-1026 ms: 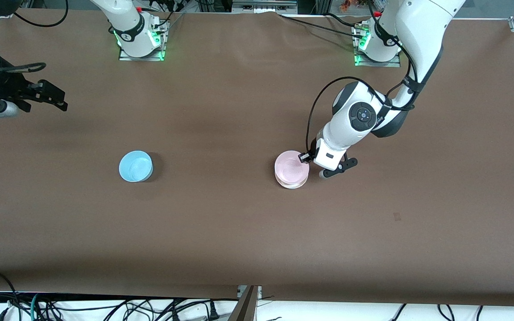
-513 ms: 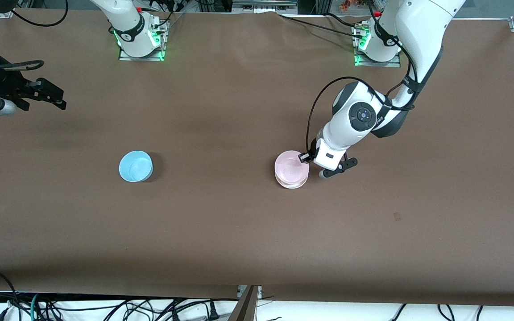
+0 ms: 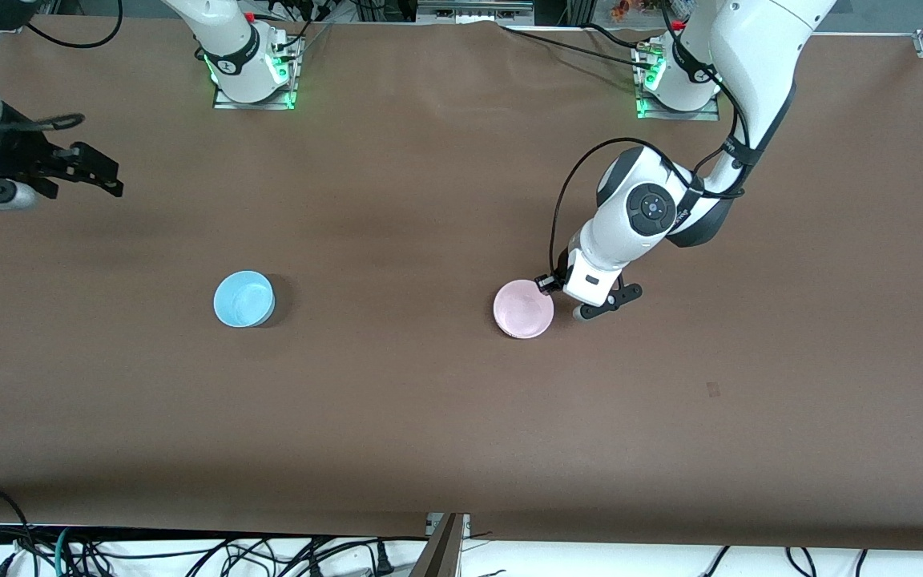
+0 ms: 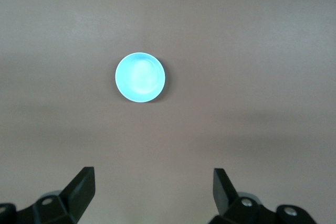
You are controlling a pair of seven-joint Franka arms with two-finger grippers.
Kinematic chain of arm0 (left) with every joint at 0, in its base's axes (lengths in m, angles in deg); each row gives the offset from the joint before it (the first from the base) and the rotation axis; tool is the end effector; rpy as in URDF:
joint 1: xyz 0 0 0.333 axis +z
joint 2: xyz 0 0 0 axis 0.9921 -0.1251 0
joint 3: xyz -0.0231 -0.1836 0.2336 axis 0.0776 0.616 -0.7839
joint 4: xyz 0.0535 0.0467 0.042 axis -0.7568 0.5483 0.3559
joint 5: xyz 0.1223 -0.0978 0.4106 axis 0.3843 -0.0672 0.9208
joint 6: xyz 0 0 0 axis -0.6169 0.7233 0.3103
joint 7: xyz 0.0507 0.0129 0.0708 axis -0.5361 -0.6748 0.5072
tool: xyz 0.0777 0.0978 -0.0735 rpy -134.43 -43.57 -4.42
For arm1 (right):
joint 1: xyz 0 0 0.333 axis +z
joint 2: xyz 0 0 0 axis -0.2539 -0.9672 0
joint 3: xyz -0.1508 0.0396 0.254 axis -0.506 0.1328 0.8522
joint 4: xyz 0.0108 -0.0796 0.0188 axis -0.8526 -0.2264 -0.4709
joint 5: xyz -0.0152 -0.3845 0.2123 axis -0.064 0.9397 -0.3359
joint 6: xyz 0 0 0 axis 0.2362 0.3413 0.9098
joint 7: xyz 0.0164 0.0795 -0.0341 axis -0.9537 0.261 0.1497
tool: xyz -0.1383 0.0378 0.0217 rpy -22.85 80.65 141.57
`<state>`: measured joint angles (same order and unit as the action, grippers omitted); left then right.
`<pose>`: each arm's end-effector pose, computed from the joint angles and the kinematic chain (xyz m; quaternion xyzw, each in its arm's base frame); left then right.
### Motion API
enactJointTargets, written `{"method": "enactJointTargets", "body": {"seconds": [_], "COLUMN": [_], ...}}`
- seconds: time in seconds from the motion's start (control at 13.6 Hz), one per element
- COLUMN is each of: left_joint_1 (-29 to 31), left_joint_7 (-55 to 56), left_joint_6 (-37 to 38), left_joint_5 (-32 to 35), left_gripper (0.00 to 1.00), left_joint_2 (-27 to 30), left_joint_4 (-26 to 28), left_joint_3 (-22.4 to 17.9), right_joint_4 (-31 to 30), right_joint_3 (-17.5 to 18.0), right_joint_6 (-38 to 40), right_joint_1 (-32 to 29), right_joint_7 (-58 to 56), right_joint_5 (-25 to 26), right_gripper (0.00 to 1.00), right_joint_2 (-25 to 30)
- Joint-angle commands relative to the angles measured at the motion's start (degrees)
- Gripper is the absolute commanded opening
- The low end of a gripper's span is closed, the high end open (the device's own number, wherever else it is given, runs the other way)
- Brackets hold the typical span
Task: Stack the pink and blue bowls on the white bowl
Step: 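Raise the left gripper away while the right gripper reaches the blue bowl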
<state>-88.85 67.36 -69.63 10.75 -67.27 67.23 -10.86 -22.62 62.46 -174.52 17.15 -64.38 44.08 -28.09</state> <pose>0.5736 -0.3356 0.1707 0.9665 0.2270 -0.0393 0.1134 0.5857 0.0091 0.4798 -0.9996 -0.0143 0.0209 0.0089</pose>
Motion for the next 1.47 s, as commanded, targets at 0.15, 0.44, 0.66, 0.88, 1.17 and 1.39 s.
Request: {"method": "enactJointTargets", "body": {"seconds": [0.15,0.44,0.66,0.88,1.17,1.39], "left_joint_1": [0.2,0.9,1.9,3.0,6.2,9.1], "left_joint_7": [0.5,0.5,0.3,-2.7,-8.9,-13.8], "left_joint_6": [-0.5,0.5,4.3,14.4,30.0,36.4], "left_joint_5": [0.7,0.7,0.7,0.7,0.7,0.9], "left_gripper": [0.30,0.31,0.31,0.30,0.30,0.30], "left_joint_2": [1.1,3.3,6.6,7.5,7.7,7.9], "left_joint_4": [0.4,-0.5,-1.3,-6.6,-17.1,-21.2], "left_joint_3": [0.0,0.0,-0.1,-0.2,-0.4,-0.4], "right_joint_4": [-16.3,-17.2,-17.3,-17.0,-16.5,-16.4], "right_joint_3": [-0.6,-0.8,-0.6,-0.6,-0.5,-0.5], "right_joint_6": [-23.8,-36.2,-40.6,-42.2,-44.5,-44.6], "right_joint_1": [-0.5,-0.3,0.1,0.8,1.9,1.9], "right_joint_7": [-1.4,-2.3,-2.7,-2.5,-1.7,-1.7], "right_joint_5": [-0.2,-0.2,-0.2,-0.2,-0.6,-0.6], "right_gripper": [0.99,0.99,0.95,0.87,0.76,0.63], "right_joint_2": [-6.1,-16.8,-20.4,-22.6,-25.8,-26.6]}}
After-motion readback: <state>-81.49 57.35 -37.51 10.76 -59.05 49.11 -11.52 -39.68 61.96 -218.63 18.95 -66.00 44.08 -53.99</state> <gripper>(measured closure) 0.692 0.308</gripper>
